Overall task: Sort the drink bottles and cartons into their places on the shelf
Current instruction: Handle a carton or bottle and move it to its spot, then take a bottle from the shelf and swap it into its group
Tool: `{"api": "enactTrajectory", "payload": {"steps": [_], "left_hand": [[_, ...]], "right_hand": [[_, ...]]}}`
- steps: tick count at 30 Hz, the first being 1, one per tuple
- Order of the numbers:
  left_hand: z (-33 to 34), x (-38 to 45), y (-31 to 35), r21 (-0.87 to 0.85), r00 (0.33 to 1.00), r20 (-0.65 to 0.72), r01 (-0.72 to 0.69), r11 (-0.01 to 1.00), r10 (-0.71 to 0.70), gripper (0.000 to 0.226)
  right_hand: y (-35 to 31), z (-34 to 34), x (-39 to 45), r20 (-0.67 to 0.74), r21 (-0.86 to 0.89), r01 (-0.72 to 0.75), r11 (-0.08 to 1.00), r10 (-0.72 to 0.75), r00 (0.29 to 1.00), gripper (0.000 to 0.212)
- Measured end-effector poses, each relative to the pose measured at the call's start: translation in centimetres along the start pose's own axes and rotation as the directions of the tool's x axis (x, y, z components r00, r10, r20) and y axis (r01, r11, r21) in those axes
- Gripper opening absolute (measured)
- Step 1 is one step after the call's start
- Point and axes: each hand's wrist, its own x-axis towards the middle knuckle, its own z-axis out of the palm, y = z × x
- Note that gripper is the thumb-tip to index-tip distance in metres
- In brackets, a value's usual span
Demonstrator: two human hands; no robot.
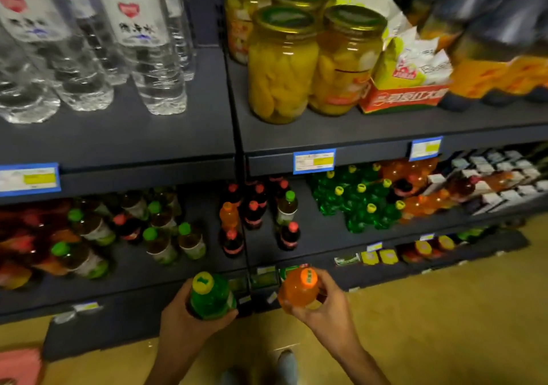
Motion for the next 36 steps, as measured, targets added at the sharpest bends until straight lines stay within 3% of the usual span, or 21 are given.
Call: {"api": "enactTrajectory", "payload": {"steps": [4, 11, 16, 21, 26, 28, 32, 36], "left_hand": [[2.1, 0.2, 1.1, 0.067, 0.989, 0.024, -0.146, 0.987, 0.144, 0.073], [6.8, 1.1, 2.6, 0.074, 0.967, 0.101, -0.242, 0.968, 0.234, 0.070], [13.7, 1.0, 4.8, 0.101, 0.947, 0.121, -0.310, 0.946, 0.297, 0.075], [24.9, 0.0, 7.5, 0.128, 0.938, 0.109, -0.341, 0.931, 0.329, 0.075], [35.9, -2.2, 11.2, 0.107, 0.960, 0.059, -0.277, 0.955, 0.272, 0.074], [38.4, -3.0, 12.9, 0.093, 0.978, 0.045, -0.207, 0.974, 0.204, 0.074], [41.3, -3.7, 14.4, 0.086, 0.973, -0.013, -0.228, 0.970, 0.230, 0.068], [42.5, -4.2, 13.7, 0.133, 0.971, -0.019, -0.234, 0.963, 0.238, 0.080]], "right_hand": [[0.2, -1.6, 0.0, -0.067, -0.020, 0.008, 1.000, -0.010, 0.998, 0.071], [2.7, -7.2, 0.6, -0.148, -0.020, -0.048, 0.999, 0.044, 0.988, 0.068], [7.1, -14.4, 3.1, -0.191, -0.021, -0.074, 0.997, 0.068, 0.979, 0.066], [14.1, -23.6, 7.9, -0.196, -0.030, -0.064, 0.998, 0.057, 0.979, 0.066], [20.0, -33.4, 12.0, -0.107, -0.037, -0.072, 0.997, 0.068, 0.992, 0.062], [21.4, -36.4, 13.2, -0.089, -0.049, -0.070, 0.996, 0.065, 0.994, 0.062], [24.4, -39.8, 15.4, -0.039, -0.027, -0.095, 0.995, 0.094, 0.995, 0.066], [26.7, -41.0, 17.7, -0.078, -0.019, -0.092, 0.996, 0.090, 0.993, 0.059]]}}
